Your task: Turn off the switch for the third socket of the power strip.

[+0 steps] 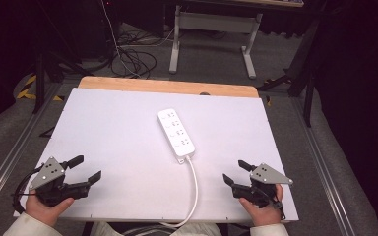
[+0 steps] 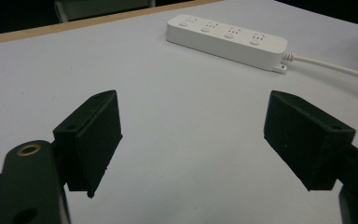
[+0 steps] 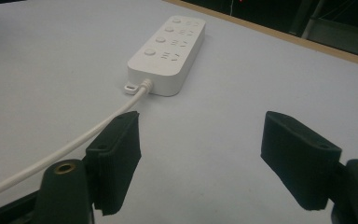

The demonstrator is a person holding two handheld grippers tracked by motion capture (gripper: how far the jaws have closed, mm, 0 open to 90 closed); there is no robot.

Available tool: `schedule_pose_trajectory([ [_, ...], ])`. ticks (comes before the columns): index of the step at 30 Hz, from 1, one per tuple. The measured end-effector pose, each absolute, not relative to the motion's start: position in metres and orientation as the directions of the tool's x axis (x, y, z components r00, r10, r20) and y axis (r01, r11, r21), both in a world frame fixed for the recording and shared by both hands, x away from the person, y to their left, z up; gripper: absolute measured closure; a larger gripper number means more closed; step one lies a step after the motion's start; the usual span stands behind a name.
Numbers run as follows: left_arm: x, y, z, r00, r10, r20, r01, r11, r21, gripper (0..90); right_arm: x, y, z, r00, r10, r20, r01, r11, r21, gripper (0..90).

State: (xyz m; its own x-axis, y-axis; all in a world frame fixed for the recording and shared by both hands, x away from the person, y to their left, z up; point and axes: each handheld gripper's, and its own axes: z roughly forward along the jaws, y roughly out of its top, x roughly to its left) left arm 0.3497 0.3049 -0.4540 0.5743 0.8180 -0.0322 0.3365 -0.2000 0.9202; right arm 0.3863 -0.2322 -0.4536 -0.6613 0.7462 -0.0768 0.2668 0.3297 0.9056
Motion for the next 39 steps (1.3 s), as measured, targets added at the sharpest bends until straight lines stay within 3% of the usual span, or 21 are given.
schedule_pose_trajectory([
  [8,0.350,0.303,-0.453,0.583,0.812,-0.032,0.340,-0.208,0.917,19.6,0.387,-0.232,-0.454,-0.664,0.744,-0.079,0.264,0.331,0.906,28.4],
  [12,0.351,0.305,-0.451,0.582,0.810,-0.078,0.367,-0.176,0.914,19.8,0.387,-0.232,-0.454,-0.665,0.743,-0.077,0.266,0.331,0.905,28.5],
  [26,0.361,0.290,-0.432,0.617,0.786,-0.041,0.368,-0.242,0.898,27.4,0.387,-0.231,-0.455,-0.668,0.741,-0.065,0.273,0.326,0.905,28.5],
  [29,0.371,0.280,-0.426,0.644,0.761,-0.075,0.388,-0.241,0.889,27.4,0.388,-0.231,-0.455,-0.669,0.741,-0.063,0.274,0.325,0.905,28.5],
  [39,0.400,0.254,-0.412,0.694,0.718,-0.049,0.380,-0.308,0.872,33.1,0.388,-0.231,-0.456,-0.672,0.738,-0.060,0.276,0.325,0.905,28.4],
])
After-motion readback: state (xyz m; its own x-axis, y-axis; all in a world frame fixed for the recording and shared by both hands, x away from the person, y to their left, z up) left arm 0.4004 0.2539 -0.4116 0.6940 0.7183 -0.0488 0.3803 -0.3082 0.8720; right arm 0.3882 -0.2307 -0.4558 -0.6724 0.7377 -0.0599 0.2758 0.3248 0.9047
